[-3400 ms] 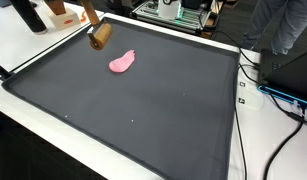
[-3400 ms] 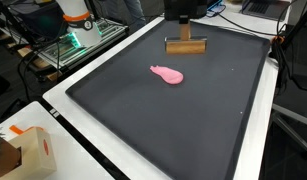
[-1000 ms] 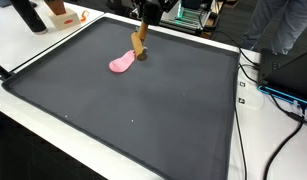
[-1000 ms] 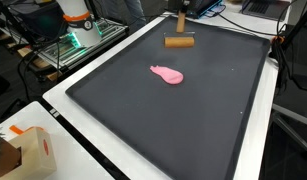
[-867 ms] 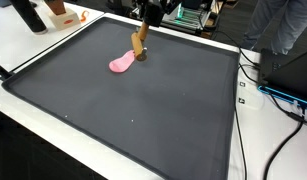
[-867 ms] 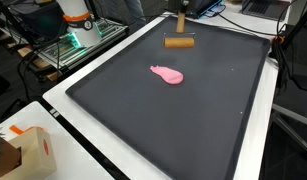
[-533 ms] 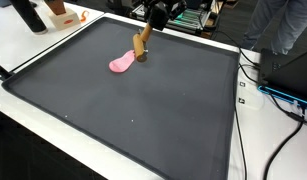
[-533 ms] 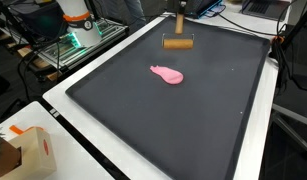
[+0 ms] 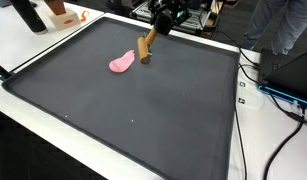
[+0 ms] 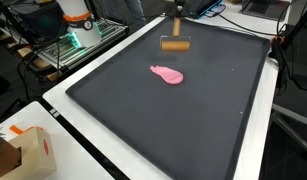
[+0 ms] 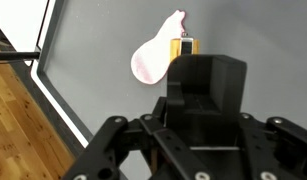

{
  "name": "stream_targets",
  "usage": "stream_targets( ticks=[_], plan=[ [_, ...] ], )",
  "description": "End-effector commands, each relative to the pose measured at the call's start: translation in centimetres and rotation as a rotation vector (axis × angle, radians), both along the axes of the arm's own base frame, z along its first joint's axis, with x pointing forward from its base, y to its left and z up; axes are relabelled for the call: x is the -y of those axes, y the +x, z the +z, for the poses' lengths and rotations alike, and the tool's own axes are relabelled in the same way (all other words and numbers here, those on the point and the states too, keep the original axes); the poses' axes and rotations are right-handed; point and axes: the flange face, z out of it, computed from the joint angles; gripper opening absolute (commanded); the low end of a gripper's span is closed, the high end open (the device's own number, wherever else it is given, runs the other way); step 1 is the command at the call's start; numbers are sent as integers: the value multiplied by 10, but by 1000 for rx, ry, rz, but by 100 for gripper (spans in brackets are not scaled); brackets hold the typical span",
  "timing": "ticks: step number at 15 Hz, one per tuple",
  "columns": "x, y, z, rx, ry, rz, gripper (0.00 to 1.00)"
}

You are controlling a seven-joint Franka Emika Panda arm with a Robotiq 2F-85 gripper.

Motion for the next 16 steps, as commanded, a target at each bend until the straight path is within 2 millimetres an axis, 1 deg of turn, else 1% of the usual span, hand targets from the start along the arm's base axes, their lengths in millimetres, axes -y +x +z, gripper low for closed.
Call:
stream_targets(
  ticks=[1, 6, 16],
  plan=[
    [-3, -7, -5, 16, -29, -17, 24],
    [-2, -5, -8, -4, -6, -20, 24],
    [5, 3, -4, -33, 52, -31, 24]
  ],
)
